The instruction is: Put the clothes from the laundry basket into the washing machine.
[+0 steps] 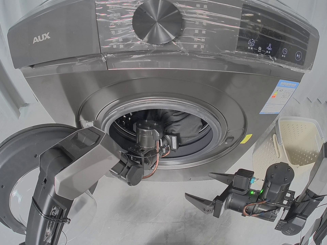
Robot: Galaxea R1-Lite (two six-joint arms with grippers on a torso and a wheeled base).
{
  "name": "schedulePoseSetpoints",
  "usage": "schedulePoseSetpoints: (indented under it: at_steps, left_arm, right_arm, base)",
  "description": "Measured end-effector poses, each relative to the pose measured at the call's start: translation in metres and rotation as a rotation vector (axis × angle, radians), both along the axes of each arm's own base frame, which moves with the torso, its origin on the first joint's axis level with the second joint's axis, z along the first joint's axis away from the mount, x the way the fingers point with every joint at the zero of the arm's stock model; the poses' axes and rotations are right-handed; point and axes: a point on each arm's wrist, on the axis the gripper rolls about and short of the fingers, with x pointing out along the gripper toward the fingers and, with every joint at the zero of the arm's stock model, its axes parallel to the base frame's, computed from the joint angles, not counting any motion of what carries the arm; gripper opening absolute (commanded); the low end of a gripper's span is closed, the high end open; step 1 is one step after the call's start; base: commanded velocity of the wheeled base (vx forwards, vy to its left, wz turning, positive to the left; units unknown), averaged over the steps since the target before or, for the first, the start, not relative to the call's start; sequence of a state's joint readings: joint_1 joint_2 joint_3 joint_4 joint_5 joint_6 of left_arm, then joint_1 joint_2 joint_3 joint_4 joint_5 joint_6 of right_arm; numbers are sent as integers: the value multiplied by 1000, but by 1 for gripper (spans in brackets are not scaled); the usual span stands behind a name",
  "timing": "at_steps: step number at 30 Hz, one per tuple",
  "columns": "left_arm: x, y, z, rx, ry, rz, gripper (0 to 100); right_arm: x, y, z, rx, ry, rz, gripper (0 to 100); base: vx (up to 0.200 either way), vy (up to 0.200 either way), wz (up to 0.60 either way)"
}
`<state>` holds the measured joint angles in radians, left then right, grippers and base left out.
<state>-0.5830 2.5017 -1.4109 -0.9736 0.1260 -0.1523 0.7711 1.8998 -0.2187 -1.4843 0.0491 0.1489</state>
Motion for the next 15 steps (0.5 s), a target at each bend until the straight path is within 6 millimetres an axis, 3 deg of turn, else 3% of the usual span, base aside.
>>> schedulePoseSetpoints:
  at_steps: [11, 15]
  left_arm:
    - [36, -2, 51, -176, -197, 129, 0]
    - [46, 2, 57, -211, -242, 164, 0]
  right_arm:
    - [0, 1, 1, 3, -4, 3, 100]
    - [0, 1, 1, 4, -5, 2, 100]
  base:
    - [0, 0, 0]
    - [0, 0, 0]
